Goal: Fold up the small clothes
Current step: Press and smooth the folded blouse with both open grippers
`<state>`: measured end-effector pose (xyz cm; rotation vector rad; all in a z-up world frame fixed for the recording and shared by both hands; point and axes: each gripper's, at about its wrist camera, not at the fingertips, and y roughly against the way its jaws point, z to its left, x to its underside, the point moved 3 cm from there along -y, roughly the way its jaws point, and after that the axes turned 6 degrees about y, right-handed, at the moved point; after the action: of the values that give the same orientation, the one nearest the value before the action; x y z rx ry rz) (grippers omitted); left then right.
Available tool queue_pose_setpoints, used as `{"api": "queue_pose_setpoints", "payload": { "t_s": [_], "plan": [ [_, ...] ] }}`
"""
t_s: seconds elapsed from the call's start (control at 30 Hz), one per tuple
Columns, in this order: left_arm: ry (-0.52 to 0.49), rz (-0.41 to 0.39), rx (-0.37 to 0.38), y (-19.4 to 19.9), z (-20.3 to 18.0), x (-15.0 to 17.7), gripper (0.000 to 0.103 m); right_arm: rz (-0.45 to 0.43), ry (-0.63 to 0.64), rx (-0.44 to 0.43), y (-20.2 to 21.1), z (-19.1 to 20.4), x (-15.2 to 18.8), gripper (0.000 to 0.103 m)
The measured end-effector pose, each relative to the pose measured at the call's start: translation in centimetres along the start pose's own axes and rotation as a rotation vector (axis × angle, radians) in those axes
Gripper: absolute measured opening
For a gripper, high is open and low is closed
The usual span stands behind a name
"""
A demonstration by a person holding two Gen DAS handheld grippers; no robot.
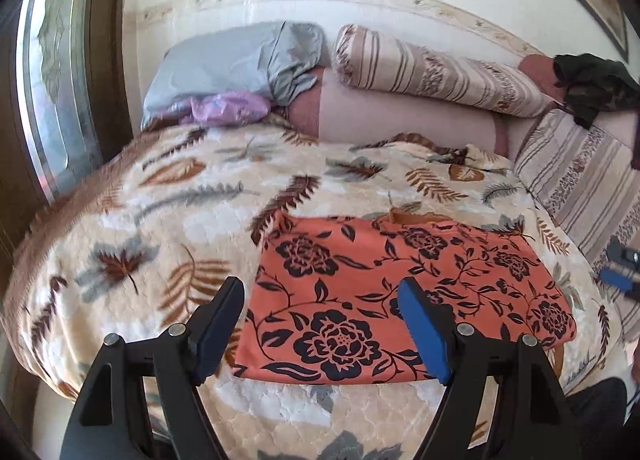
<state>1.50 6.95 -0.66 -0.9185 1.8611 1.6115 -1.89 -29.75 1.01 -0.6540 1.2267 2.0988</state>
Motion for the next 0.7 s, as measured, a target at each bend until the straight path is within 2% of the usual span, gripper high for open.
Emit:
{"api": "queue_pose_setpoints", "payload": {
  "t_s": [0.1,0.17,0.2,0.23,0.27,0.33,0.4,0.47,0.57,0.63,0.67,0.7],
  "plan": [
    [0.041,0.075,-0.018,-3.8,0.7,1.0,0.08,0.084,-0.12,-0.034,-3.9,-3.3,2.3,0.087],
    [0.047,0.179,-0.081,-7.5,1.6,2.7,0.08,0.203,-0.159,0.079,-6.7,-6.0,4.4,0.087],
    [0.037,0.237,-0.13,-9.1,2.2,3.8,0.08,0.297,-0.177,0.177,-7.9,-7.5,5.9,0.087],
    [0.03,0.294,-0.174,-10.5,2.9,4.9,0.082,0.313,-0.174,0.191,-8.1,-8.2,6.9,0.086],
    [0.039,0.301,-0.171,-10.8,3.6,5.6,0.084,0.265,-0.152,0.171,-7.4,-8.1,6.8,0.086],
    [0.073,0.264,-0.154,-10.0,4.1,5.7,0.085,0.261,-0.124,0.201,-6.4,-7.8,6.7,0.086],
    [0.04,0.268,-0.182,-9.3,3.7,5.4,0.085,0.247,-0.071,0.244,-5.5,-7.5,6.0,0.086],
    [0.02,0.228,-0.192,-8.4,3.1,4.4,0.085,0.206,-0.045,0.259,-4.8,-7.0,5.0,0.087],
    [0.041,0.18,-0.177,-7.6,2.4,3.0,0.085,0.176,-0.039,0.155,-5.2,-5.2,3.6,0.09],
    [0.031,0.214,-0.199,-8.9,2.4,3.1,0.085,0.179,-0.015,0.092,-6.4,-4.4,3.2,0.092],
    [0.016,0.255,-0.221,-9.8,2.6,3.7,0.086,0.209,-0.02,0.065,-7.7,-4.5,3.6,0.092],
    [0.008,0.286,-0.232,-10.6,2.8,4.2,0.086,0.254,-0.041,0.074,-8.8,-5.1,4.4,0.092]
  ]
}}
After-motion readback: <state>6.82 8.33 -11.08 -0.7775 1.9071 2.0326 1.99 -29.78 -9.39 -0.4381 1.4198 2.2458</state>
